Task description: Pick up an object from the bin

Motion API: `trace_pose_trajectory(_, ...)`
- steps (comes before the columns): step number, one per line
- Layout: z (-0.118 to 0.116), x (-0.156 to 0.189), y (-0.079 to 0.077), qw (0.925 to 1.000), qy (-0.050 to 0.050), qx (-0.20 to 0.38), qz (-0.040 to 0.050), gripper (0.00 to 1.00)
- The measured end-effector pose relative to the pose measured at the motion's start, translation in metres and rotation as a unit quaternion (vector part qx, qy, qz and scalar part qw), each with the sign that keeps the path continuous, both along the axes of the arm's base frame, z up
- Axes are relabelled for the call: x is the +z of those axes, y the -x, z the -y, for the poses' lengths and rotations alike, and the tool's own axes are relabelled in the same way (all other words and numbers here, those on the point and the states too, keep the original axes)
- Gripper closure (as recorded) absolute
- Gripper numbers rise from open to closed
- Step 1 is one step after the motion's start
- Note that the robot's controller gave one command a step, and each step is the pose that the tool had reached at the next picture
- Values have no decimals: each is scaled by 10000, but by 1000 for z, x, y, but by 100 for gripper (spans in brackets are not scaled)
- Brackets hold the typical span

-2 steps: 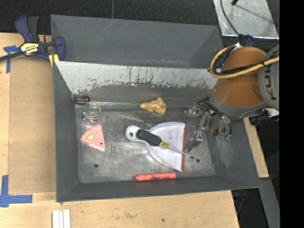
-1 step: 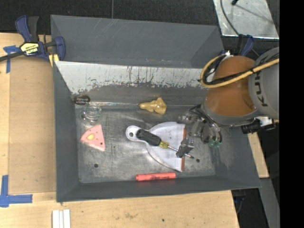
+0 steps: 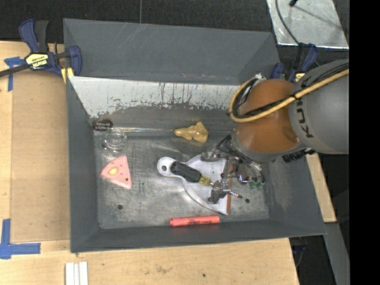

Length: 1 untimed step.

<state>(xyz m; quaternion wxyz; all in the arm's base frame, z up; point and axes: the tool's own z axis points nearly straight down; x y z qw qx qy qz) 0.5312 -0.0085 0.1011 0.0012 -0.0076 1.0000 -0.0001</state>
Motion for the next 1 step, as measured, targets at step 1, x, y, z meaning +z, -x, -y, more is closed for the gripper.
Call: trace_pose_trajectory(1,-17,-23,24,9827,-4,-1843,161,100)
